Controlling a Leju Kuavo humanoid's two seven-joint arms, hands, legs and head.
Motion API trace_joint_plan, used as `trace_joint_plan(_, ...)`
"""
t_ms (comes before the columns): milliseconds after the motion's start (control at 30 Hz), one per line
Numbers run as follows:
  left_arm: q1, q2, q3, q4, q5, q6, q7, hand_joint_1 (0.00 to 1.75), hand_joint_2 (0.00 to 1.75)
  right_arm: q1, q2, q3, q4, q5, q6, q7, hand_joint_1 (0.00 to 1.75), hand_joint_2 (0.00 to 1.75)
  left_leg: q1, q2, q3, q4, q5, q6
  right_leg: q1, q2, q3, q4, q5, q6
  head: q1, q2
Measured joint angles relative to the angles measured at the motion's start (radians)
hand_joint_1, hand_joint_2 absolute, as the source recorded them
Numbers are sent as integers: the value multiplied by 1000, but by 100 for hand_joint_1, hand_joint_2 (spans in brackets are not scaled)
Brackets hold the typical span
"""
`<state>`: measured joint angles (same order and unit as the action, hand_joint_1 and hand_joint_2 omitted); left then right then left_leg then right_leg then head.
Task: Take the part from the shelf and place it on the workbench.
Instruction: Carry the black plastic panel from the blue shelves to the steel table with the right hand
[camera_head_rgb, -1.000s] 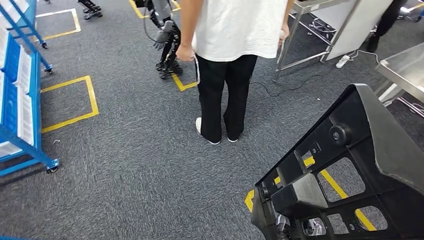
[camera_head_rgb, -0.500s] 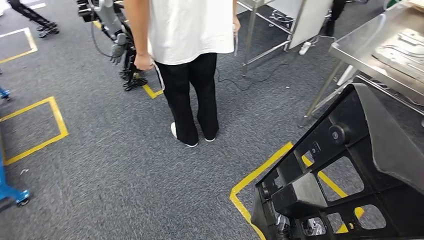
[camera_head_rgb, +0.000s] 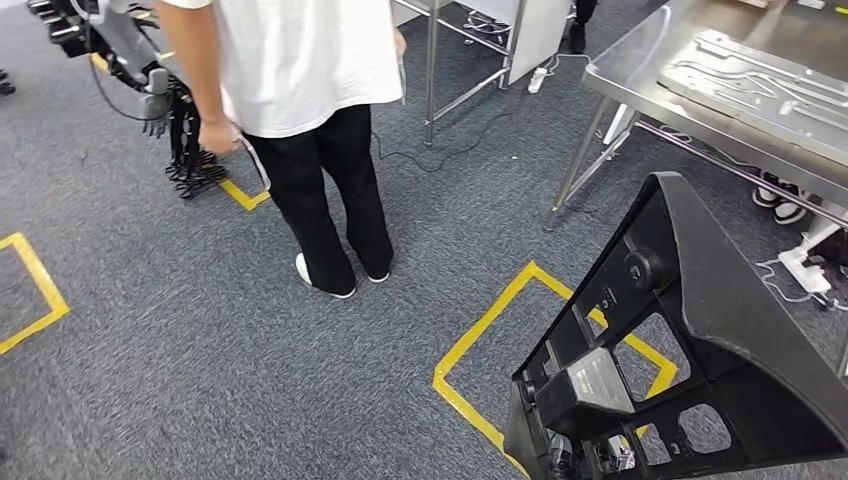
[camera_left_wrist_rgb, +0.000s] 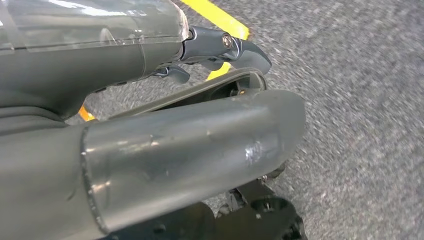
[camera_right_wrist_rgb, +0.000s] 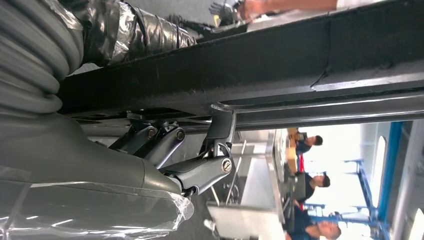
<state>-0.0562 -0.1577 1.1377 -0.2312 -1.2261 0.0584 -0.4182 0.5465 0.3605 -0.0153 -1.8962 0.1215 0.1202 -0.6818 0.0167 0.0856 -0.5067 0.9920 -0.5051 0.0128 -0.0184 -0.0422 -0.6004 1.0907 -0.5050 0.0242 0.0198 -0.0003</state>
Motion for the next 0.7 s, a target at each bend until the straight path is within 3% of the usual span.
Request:
trace_joint_plan(67, -1, -1, 0, 0, 0, 0, 0, 0, 0, -1, 0, 0, 1, 0, 0, 0, 175, 175, -4, 15, 7, 1, -7, -13, 6, -18, 34, -63, 13, -10, 0, 0)
trace_joint_plan(133, -5, -1, 0, 0, 0, 0, 0, 0, 0, 1, 0, -1, 2, 0, 0, 0, 175, 175, -4, 30, 18, -1, -11, -24, 10, 1, 33, -63, 12, -23, -1, 0)
trace_joint_plan(167, -7, -1, 1, 0, 0, 0, -1, 0, 0, 2, 0, -1, 2, 0, 0, 0, 175, 175, -2, 26, 21, 2, -17, -30, 9, 11, 34, -66, 14, -29, -1, 0)
trace_joint_plan(233, -8, -1, 1, 0, 0, 0, -1, 0, 0, 1, 0, -1, 2, 2, 0, -1, 175, 175, 3, -16, 3, 54, -57, -37, 4, 30, 37, -72, 18, -43, -1, 0)
trace_joint_plan(300, -6, -1, 1, 0, -2, 1, -1, 0, 0, 0, 0, -1, 2, 6, 0, -2, 175, 175, 4, -64, -58, 183, -125, -39, 6, 50, 36, -73, 20, -52, -1, 0)
trace_joint_plan(333, -4, -1, 1, 0, -2, 2, 0, 0, 0, 0, 0, -1, 3, 9, 0, -2, 175, 175, 4, -73, -91, 249, -149, -39, 8, 63, 36, -72, 19, -54, -1, 0)
trace_joint_plan(367, -2, -1, 1, 0, -3, 2, 1, 0, 0, 1, 0, -1, 4, 12, 0, -2, 175, 175, 4, -76, -114, 288, -153, -38, 11, 77, 37, -70, 19, -55, -1, 0)
trace_joint_plan(400, 0, -1, 1, 0, -5, 3, 1, 0, 0, 1, 0, -1, 4, 15, -1, -3, 175, 175, 4, -78, -120, 289, -135, -35, 13, 93, 38, -69, 18, -56, -1, 0)
trace_joint_plan(433, 1, -1, 1, 0, -6, 3, 2, 0, 0, 1, 0, -1, 5, 17, -2, -2, 175, 175, 4, -83, -108, 249, -98, -30, 15, 108, 39, -68, 17, -56, -1, 0)
trace_joint_plan(500, 2, 1, 2, 0, -10, 5, 2, 0, 0, 1, 0, -1, 5, 26, -11, -2, 175, 175, 2, -122, -58, 115, -21, -16, 17, 134, 41, -65, 17, -55, -1, 0)
trace_joint_plan(533, 2, 3, 3, 0, -12, 5, 3, 0, 0, 1, 0, -1, 5, 32, -17, -2, 175, 175, 1, -145, -37, 61, -1, -11, 16, 146, 39, -64, 17, -52, -1, 0)
trace_joint_plan(600, 1, 5, 5, 0, -13, 5, 4, 0, 0, 1, 1, 0, 6, 43, -28, -2, 175, 175, -3, -166, -21, 20, 4, -6, 11, 168, 32, -64, 20, -40, -1, 0)
trace_joint_plan(667, 0, 3, 6, 0, -14, 5, 4, 0, 0, 3, 1, 0, 6, 50, -35, -1, 175, 175, -2, -144, -15, 6, 10, -2, 8, 186, 27, -66, 23, -26, -2, 0)
trace_joint_plan(700, -1, 2, 6, 0, -15, 5, 4, 0, 0, 4, 1, 0, 6, 53, -37, -1, 175, 175, 1, -131, -12, -3, 15, 4, 10, 172, 23, -58, 17, -21, -1, 0)
